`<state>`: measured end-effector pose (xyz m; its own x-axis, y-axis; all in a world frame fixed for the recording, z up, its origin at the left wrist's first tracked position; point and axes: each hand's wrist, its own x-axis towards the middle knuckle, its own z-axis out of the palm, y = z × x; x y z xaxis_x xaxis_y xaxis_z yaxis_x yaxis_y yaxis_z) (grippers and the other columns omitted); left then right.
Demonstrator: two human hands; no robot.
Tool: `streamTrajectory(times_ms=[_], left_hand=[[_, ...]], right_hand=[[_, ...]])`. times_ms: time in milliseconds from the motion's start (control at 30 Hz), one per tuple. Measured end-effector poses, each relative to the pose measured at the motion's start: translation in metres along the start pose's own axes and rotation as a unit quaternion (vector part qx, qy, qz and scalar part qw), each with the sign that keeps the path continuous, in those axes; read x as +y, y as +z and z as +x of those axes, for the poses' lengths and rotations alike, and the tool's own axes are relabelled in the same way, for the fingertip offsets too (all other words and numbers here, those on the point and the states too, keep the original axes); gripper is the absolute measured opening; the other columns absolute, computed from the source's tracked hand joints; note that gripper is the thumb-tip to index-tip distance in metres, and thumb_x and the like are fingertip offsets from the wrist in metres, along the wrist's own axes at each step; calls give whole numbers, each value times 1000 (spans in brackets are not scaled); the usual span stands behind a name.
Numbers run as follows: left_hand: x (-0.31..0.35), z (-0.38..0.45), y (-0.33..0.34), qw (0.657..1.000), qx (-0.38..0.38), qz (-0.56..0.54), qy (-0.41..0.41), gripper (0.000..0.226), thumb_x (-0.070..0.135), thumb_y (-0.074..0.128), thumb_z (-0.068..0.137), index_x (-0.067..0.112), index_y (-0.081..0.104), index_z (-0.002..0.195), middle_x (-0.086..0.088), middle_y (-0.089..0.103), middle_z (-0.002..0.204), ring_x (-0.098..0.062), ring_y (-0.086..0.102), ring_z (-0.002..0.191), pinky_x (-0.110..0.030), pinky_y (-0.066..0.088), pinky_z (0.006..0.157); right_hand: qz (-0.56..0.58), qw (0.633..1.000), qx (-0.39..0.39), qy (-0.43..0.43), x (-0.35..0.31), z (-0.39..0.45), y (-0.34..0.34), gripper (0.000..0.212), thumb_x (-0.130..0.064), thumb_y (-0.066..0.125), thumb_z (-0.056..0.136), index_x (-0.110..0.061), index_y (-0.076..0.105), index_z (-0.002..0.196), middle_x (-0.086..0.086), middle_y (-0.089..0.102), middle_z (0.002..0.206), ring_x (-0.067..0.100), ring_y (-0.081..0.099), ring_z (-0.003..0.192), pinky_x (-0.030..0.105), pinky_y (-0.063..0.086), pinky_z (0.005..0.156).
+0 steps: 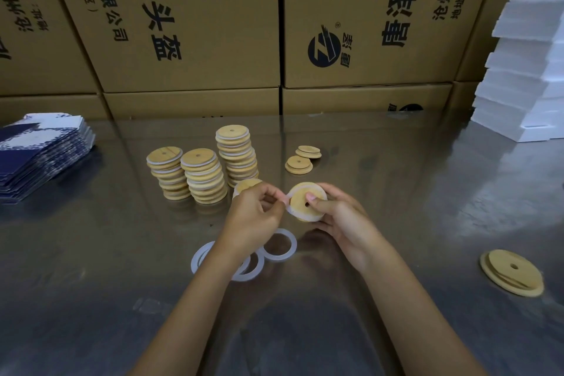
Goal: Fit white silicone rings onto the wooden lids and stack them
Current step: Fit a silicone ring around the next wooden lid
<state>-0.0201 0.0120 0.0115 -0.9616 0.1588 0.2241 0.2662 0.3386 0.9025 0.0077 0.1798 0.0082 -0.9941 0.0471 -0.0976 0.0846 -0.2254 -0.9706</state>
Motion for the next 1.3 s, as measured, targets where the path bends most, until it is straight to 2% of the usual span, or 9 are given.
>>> streamTrajectory(times_ms=[167, 333, 433, 567, 700, 867, 1067, 1167, 1300], left_hand=[[1, -2, 2, 999, -19, 28, 11, 17, 9, 63, 89, 23, 67, 80, 10, 71, 80, -12, 68, 81, -42, 58, 84], [1, -3, 2, 1000, -27, 11, 9, 15, 10, 61, 91, 22, 65, 82, 7, 70, 81, -17, 68, 85, -47, 57, 85], [1, -4, 4, 1000, -22, -11, 4, 7, 20, 62, 94, 21, 64, 87, -1, 70, 84, -22, 69, 86, -49, 57, 84], [-2, -3, 7, 999, 6, 38, 17, 8, 25, 68, 88, 23, 63, 82, 5, 69, 77, -7, 65, 70, -22, 54, 68], [-4, -5, 13, 996, 20, 86, 22, 11, 24, 65, 89, 20, 64, 78, 6, 67, 69, -2, 57, 58, -10, 40, 53], [-3, -8, 13, 988, 30, 134, 68, 13, 23, 59, 91, 22, 58, 78, 5, 63, 65, -8, 56, 58, -17, 38, 51], [-6, -7, 13, 970, 34, 217, 101, 13, 29, 51, 96, 21, 54, 86, 12, 55, 71, -5, 53, 66, -17, 29, 51], [-6, -7, 11, 970, 44, 215, 108, 14, 28, 48, 97, 21, 51, 85, 9, 53, 69, -9, 51, 65, -25, 31, 52], [-5, -6, 6, 968, 77, 222, 93, 13, 27, 49, 93, 22, 50, 82, 8, 54, 69, -11, 51, 65, -31, 36, 53]], right_hand=[[16, 1000, 2, 11, -2, -2, -1, 21, -11, 62, 96, -10, 71, 115, 14, 74, 113, 31, 69, 110, 37, 52, 97], [29, 999, 13, 11, -1, -3, 6, 24, -11, 60, 97, -8, 68, 120, 11, 74, 108, 19, 70, 96, 26, 55, 83], [39, 999, 21, 13, -2, -3, 8, 25, -10, 62, 96, -7, 68, 120, 17, 73, 116, 23, 71, 99, 28, 55, 84], [67, 997, 38, 15, -1, -3, 8, 25, -7, 65, 94, -5, 67, 119, 20, 73, 115, 32, 70, 109, 36, 55, 93], [103, 994, 36, 3, -4, -3, 8, 26, 1, 66, 89, -4, 62, 114, 18, 75, 108, 28, 75, 92, 34, 58, 86], [14, 999, 40, -22, -3, -5, 14, 24, 3, 69, 85, -12, 57, 99, 12, 72, 101, 26, 65, 90, 52, 53, 95], [-6, 999, 38, -23, -3, -7, 16, 23, 5, 66, 89, -13, 55, 98, 13, 71, 103, 22, 63, 86, 43, 53, 88], [-7, 999, 33, -12, -3, -6, 16, 23, 4, 63, 92, -12, 53, 104, 25, 70, 112, 28, 66, 92, 53, 53, 99], [-14, 1000, 14, -16, -4, -8, 19, 24, 4, 62, 93, -13, 51, 106, 24, 71, 114, 27, 66, 94, 56, 50, 103]])
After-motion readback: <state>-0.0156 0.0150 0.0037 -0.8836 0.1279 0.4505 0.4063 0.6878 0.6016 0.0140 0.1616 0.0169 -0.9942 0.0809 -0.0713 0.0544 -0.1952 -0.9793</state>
